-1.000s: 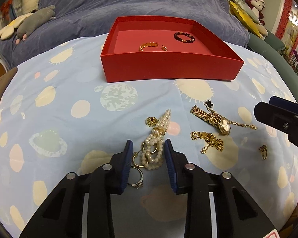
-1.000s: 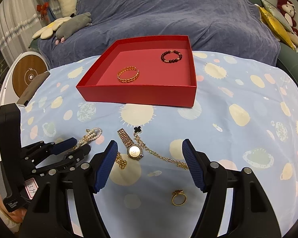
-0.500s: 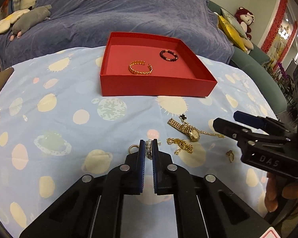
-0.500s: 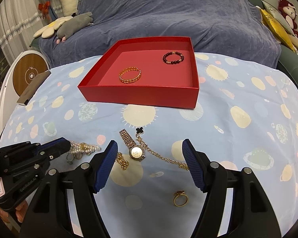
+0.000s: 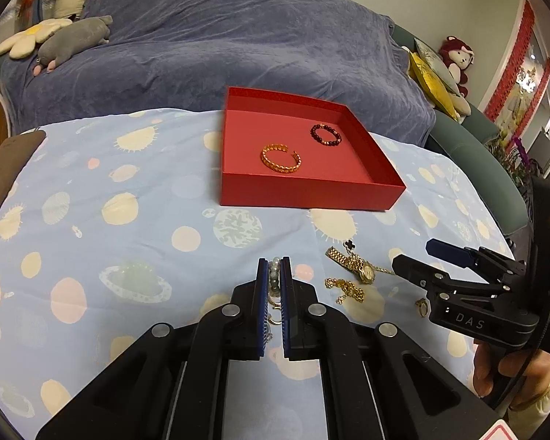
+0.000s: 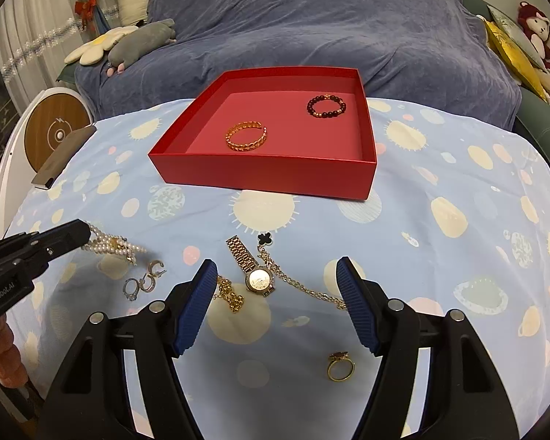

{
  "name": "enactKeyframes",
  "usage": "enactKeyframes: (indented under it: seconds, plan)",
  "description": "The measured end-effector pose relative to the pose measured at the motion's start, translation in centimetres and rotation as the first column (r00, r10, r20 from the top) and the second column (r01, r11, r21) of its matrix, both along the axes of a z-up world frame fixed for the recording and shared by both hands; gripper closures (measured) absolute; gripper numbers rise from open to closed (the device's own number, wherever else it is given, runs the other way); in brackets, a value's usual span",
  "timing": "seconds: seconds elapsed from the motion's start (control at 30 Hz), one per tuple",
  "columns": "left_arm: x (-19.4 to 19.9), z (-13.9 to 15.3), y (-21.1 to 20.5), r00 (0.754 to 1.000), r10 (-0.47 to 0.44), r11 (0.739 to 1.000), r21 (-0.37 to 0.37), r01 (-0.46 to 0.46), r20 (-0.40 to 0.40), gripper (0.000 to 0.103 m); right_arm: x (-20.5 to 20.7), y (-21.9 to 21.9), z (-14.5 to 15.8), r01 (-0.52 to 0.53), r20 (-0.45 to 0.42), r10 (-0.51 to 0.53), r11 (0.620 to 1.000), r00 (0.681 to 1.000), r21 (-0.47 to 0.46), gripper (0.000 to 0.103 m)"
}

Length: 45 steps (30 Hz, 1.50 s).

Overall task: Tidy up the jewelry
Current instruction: 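Grasp the pearl necklace with the left gripper and lift it, then grasp the gold watch with the right gripper while the left holds the pearls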

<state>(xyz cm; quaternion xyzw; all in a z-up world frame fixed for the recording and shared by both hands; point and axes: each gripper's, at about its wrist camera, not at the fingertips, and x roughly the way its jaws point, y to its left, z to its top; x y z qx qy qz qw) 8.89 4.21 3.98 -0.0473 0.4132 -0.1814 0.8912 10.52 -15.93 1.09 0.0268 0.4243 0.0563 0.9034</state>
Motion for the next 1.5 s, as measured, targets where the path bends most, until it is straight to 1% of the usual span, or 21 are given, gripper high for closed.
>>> enactKeyframes:
  seconds: [0.23, 0.4, 0.53, 0.7, 0.77, 1.1, 1.2, 1.27, 1.5]
  plan:
    - [0.6, 1.4, 2.0, 0.998, 0.061, 0.998, -0.027, -0.061, 0.023, 0.099, -0.3, 0.5, -0.3, -0.028, -0.008, 0.029, 1.000, 1.000, 0.005, 0.038]
    - [0.9, 1.7, 2.2, 0.997, 0.075, 0.997, -0.030, -0.074, 0.029, 0.099, -0.3, 1.0, -0.8, -0.056, -0.019, 0.056, 0.998, 0.998, -0.006, 0.039]
    - [1.0, 1.7, 2.1, 0.997, 0.072, 0.997, -0.032, -0.071, 0.029, 0.099, 0.1, 1.0, -1.8, -0.058, -0.048, 0.057, 0.998, 0.997, -0.006, 0.046]
    - [1.1, 1.6, 1.9, 0.997, 0.065, 0.998, -0.028, -0.065, 0.029, 0.099, 0.6, 1.1, -2.8, -0.064, -0.072, 0.063, 0.998, 0.995, -0.019, 0.052]
    - [1.2, 1.5, 1.9, 0.998, 0.066, 0.997, -0.031, -0.065, 0.021, 0.099, 0.9, 1.3, -3.1, -0.072, -0.079, 0.070, 0.997, 0.994, -0.017, 0.058]
    - [1.2, 1.3, 1.8, 0.998, 0.062, 0.998, -0.032, -0.061, 0.015, 0.100, 2.5, 1.9, -4.8, -0.074, -0.105, 0.070, 0.996, 0.992, -0.043, 0.064]
    - [1.2, 1.3, 1.8, 0.998, 0.060, 0.998, -0.033, -0.060, 0.012, 0.100, 2.7, 1.8, -4.8, -0.075, -0.100, 0.070, 0.996, 0.992, -0.051, 0.071]
    - [1.2, 1.2, 1.8, 0.998, 0.060, 0.998, -0.033, -0.059, 0.012, 0.099, 2.7, 1.9, -4.8, -0.078, -0.098, 0.073, 0.996, 0.993, -0.051, 0.080]
    - [1.2, 1.1, 1.7, 0.998, 0.063, 0.997, -0.034, -0.063, 0.009, 0.100, 2.5, 2.0, -4.2, -0.075, -0.081, 0.072, 0.996, 0.994, -0.042, 0.081]
